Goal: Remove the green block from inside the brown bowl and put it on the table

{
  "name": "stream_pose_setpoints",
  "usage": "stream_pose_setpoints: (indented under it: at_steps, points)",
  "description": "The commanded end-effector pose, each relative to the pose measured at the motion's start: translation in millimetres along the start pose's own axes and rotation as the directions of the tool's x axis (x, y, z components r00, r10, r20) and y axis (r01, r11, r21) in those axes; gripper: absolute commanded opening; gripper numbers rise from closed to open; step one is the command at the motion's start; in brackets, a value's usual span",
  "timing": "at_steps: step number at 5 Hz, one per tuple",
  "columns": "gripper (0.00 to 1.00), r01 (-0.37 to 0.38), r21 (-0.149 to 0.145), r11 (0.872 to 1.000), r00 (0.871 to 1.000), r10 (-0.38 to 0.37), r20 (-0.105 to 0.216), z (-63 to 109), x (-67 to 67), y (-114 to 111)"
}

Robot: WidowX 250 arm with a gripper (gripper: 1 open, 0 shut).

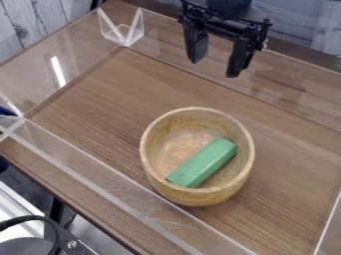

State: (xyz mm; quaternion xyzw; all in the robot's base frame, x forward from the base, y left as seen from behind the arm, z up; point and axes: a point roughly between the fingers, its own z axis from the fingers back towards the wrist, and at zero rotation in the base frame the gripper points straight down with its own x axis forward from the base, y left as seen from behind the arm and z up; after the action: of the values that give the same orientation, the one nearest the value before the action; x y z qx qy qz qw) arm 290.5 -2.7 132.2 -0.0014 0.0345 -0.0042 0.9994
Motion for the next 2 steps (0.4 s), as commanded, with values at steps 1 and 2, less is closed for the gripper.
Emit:
stream_pose_setpoints:
  at_steps: [1,2]
  points:
    - [1.00,0.007,0.001,1.000,1.000,-0.007,-0.025,-11.8,-3.5,-1]
    - [1.00,0.053,0.001,0.999,0.997,-0.053,-0.047,-26.7,-19.9,-6]
